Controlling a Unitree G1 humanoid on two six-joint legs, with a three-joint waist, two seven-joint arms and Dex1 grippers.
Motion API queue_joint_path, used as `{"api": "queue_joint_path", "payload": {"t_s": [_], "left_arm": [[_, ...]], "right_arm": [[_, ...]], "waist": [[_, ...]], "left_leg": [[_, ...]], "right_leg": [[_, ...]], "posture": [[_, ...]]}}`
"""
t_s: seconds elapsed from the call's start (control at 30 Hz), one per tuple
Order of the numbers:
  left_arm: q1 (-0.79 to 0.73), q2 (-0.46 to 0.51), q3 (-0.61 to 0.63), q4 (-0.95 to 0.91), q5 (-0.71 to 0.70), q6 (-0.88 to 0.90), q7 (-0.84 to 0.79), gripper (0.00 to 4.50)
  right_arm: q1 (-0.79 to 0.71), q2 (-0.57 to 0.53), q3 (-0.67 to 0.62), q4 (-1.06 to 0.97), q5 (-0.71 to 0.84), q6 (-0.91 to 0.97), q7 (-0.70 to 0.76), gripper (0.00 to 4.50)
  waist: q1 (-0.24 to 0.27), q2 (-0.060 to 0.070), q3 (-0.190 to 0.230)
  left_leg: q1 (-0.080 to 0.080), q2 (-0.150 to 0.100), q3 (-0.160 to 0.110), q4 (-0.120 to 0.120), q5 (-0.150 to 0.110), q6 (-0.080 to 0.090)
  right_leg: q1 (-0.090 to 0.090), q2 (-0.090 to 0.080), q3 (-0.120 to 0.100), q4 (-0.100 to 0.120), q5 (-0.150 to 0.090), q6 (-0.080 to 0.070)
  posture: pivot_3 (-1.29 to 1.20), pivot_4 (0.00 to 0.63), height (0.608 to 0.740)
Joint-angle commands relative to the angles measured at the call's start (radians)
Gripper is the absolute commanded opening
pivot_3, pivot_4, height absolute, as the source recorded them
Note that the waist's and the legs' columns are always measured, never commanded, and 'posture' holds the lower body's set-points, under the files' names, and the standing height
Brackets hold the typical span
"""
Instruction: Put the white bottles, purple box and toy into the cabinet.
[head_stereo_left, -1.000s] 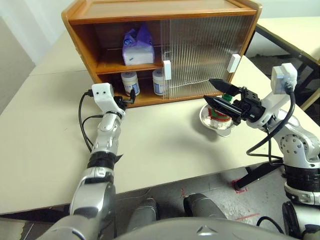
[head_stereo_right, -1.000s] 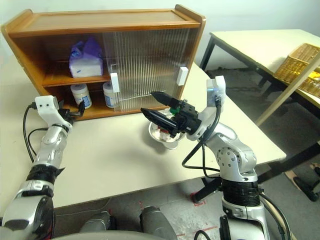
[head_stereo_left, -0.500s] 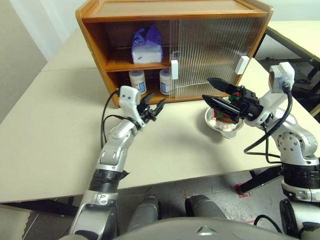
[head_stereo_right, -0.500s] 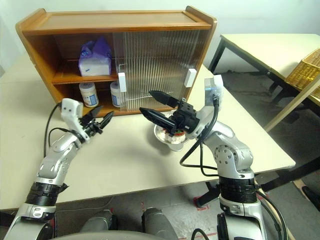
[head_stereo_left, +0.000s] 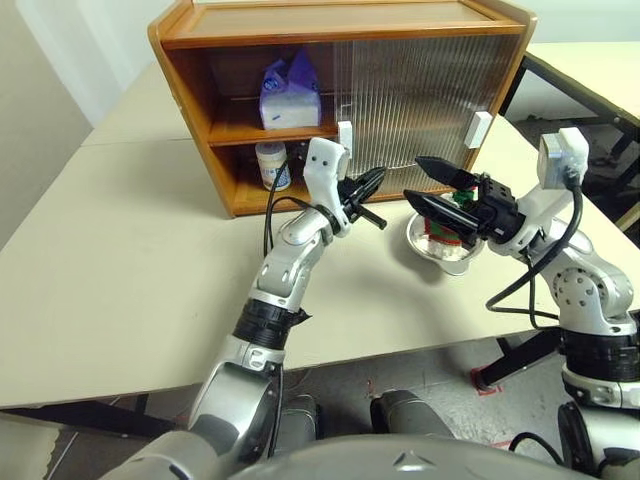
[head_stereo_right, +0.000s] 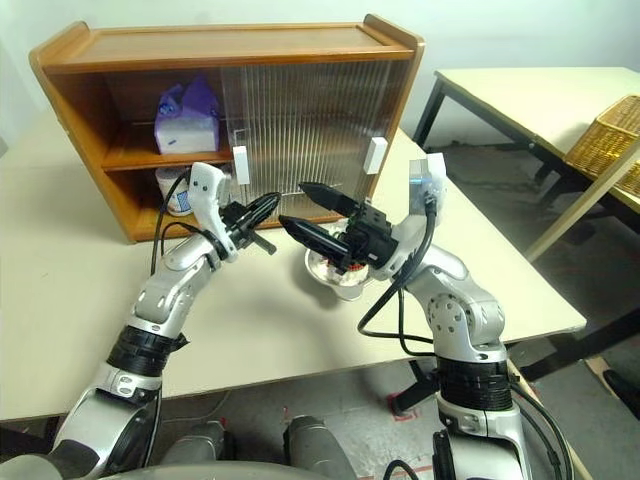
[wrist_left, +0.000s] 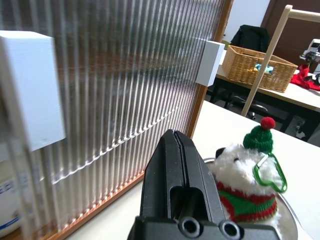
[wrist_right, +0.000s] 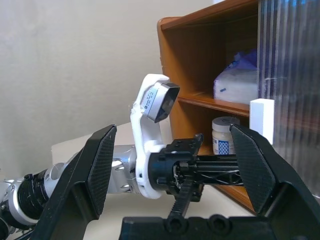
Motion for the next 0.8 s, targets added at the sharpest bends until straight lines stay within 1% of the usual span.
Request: {"api": "queue_joint_path", "payload": {"t_s": [0.03,0.1,0.17,0.33,0.57,0.7,0.8], "left_arm": [[-0.068,-0.049,0.018,0.119,0.05,-0.063,0.095,0.04],[-0.091,-0.077,0.04,0.163,0.069,-0.104,0.167,0.04],[-0.118,-0.116,0.077,0.22,0.086,-0.148,0.278,0.04],[-0.151,-0.135,0.099,0.284,0.125,-0.22,0.393,0.04],[-0.135,-0.144,0.133,0.261,0.152,-0.241,0.558,0.04],[-0.129,-0.134,0.147,0.241,0.148,-0.25,0.593,0.04],[-0.112,-0.128,0.161,0.189,0.145,-0.227,0.624,0.04]], "right_arm": [[0.012,-0.006,-0.014,-0.028,0.005,-0.002,-0.013,4.5],[0.019,-0.009,-0.018,-0.037,0.006,-0.001,-0.018,4.5],[0.027,-0.012,-0.022,-0.045,0.008,0.001,-0.023,4.5],[0.029,-0.015,-0.023,-0.05,0.012,0.002,-0.03,4.5],[0.023,-0.016,-0.02,-0.04,0.01,0.002,-0.026,4.5],[0.02,-0.014,-0.015,-0.036,0.009,0.002,-0.024,4.5],[0.015,-0.011,-0.012,-0.031,0.008,0.001,-0.021,4.5]], "waist": [[-0.003,0.0,0.0],[-0.006,0.0,0.0],[-0.012,0.0,0.0],[-0.036,0.0,0.0],[-0.052,0.0,0.0],[-0.058,0.0,0.0],[-0.063,0.0,0.0]], "left_leg": [[0.0,0.0,0.0,0.0,0.0,0.0],[0.0,0.0,0.0,0.001,0.0,0.001],[0.0,0.0,0.0,0.002,0.001,0.001],[0.0,-0.001,0.0,0.002,0.001,0.001],[0.0,-0.004,0.002,0.002,0.002,0.004],[0.0,-0.005,0.005,0.003,0.003,0.004],[0.0,-0.004,0.005,0.005,0.002,0.004]], "right_leg": [[0.0,0.0,0.0,0.0,0.0,0.001],[0.001,0.0,0.0,0.0,0.0,0.002],[0.002,0.0,0.0,-0.001,0.001,0.003],[0.003,0.001,0.001,-0.002,0.001,0.006],[0.004,0.003,-0.002,-0.003,0.001,0.01],[0.004,0.002,-0.002,-0.005,0.002,0.012],[0.005,0.002,-0.002,-0.005,0.002,0.013]], "posture": [[-0.2,0.014,0.74],[-0.21,0.015,0.74],[-0.22,0.015,0.74],[-0.22,0.017,0.74],[-0.21,0.018,0.74],[-0.2,0.022,0.74],[-0.2,0.022,0.74]]}}
